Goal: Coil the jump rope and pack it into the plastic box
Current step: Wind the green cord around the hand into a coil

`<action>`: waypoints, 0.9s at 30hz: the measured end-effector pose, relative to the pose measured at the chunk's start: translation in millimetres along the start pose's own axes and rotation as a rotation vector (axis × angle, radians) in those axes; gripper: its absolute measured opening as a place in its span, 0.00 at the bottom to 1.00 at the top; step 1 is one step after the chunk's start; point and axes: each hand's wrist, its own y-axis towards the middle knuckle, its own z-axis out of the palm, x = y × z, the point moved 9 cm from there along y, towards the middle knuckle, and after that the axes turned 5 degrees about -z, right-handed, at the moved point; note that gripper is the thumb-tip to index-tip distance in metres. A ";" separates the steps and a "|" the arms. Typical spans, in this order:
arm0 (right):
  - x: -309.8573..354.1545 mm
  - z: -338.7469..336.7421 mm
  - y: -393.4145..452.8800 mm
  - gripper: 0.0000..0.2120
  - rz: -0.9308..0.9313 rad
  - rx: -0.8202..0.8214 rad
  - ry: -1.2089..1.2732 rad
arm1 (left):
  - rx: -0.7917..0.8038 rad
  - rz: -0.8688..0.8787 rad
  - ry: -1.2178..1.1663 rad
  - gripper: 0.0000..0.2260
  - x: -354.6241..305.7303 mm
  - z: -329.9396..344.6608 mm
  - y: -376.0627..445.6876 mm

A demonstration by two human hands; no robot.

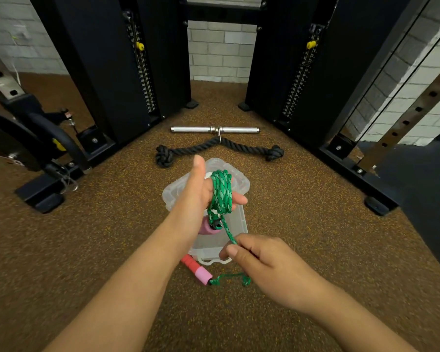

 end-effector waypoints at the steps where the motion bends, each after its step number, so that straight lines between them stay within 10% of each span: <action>1: 6.6 -4.1 0.4 0.20 -0.037 -0.006 -0.018 | -0.021 0.021 0.100 0.40 0.1 -0.2 -2.3; 14: -24.6 -81.2 -4.7 0.16 0.131 -0.353 0.434 | 0.336 -0.009 0.401 0.37 11.3 37.1 -14.6; 18: -44.9 -81.2 -6.6 0.18 0.227 -0.420 0.544 | 0.468 -0.026 0.237 0.19 12.0 49.0 -17.9; 27: -49.0 -62.4 -2.0 0.19 0.229 -0.239 0.785 | 0.412 -0.022 -0.132 0.18 0.4 40.6 -11.8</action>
